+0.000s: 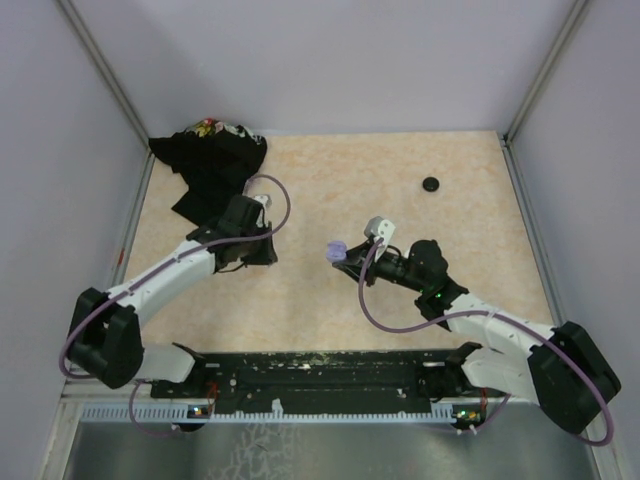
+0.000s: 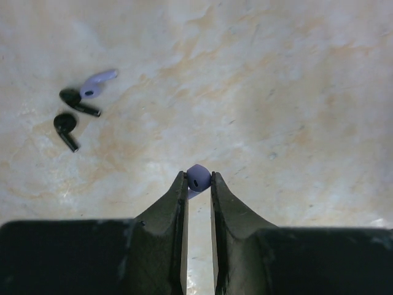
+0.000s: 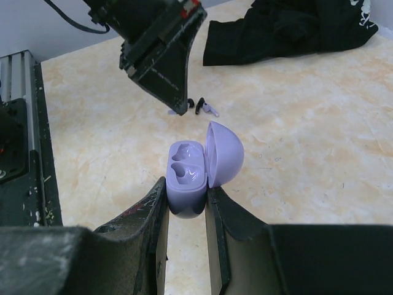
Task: Insert the wireless bluetooth earbuds into the charging case
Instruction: Pick up the earbud from the center of the board, then place the earbud in the charging case.
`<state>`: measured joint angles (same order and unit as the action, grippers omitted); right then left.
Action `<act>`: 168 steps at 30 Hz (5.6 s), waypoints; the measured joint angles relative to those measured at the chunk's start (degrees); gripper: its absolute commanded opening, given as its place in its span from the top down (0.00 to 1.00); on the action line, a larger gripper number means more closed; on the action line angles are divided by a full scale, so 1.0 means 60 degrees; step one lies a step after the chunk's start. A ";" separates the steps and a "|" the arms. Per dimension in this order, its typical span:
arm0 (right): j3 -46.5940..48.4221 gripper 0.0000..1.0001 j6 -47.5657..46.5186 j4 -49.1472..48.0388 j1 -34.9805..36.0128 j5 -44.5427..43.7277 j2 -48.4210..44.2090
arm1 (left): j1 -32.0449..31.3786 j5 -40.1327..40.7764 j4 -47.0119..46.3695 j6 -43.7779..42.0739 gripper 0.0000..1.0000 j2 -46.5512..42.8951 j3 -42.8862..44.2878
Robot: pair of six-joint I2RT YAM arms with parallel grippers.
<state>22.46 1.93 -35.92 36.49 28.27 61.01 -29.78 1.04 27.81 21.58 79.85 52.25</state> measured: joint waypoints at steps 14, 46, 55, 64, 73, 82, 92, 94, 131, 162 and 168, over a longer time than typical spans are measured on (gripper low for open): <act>0.0036 1.00 0.0113 0.0062 0.0004 -0.0229 -0.0390 | 0.0000 -0.2863 -0.3468 0.0138 0.83 -0.2488 -0.0295; 0.0007 1.00 0.0601 -0.2226 0.0969 -0.1497 -0.0011 | -0.0667 -0.7355 -0.8845 0.2102 0.83 -0.2732 -0.1173; 0.0004 1.00 0.0226 -0.2371 0.1162 -0.1413 -0.0397 | -0.0667 -0.8502 -0.9592 0.1424 0.84 -0.2922 -0.1468; 0.0004 1.00 -0.0102 -0.2320 0.1293 -0.1337 -0.0670 | -0.0667 -0.8939 -0.9730 0.1126 0.84 -0.2925 -0.1468; 0.0004 1.00 -0.0255 -0.2200 0.1446 -0.1333 -0.0659 | -0.0667 -0.8819 -0.9817 0.1126 0.85 -0.2896 -0.1464; 0.0007 1.00 -0.0295 -0.2044 0.1570 -0.1337 -0.0514 | -0.0812 -0.8426 -0.9941 0.1118 0.86 -0.2809 -0.1464; 0.0022 1.00 -0.0273 -0.2044 0.1588 -0.1384 -0.0514 | -0.1024 -0.7916 -0.9683 0.0630 0.86 -0.2776 -0.1464; 0.0026 1.00 -0.0219 -0.2047 0.1588 -0.1384 -0.0514 | -0.1082 -0.7814 -0.9595 0.0495 0.86 -0.2761 -0.1464; 0.0022 1.00 0.0219 -0.2182 0.1588 -0.1537 -0.0452 | -0.1453 -0.6502 -0.7726 -0.0321 0.92 -0.3042 -0.1213; 0.0022 1.00 0.0280 -0.2324 0.1585 -0.1774 -0.0331 | -0.1461 -0.5821 -0.5617 -0.0317 0.91 -0.2867 -0.0157; 0.0022 1.00 0.0284 -0.2229 0.1585 -0.1778 -0.0226 | -0.1461 -0.5799 -0.5340 -0.0317 0.89 -0.2667 -0.0025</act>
<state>22.59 3.64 -49.30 46.00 17.61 59.66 -38.54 -33.76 -4.23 19.68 63.86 52.10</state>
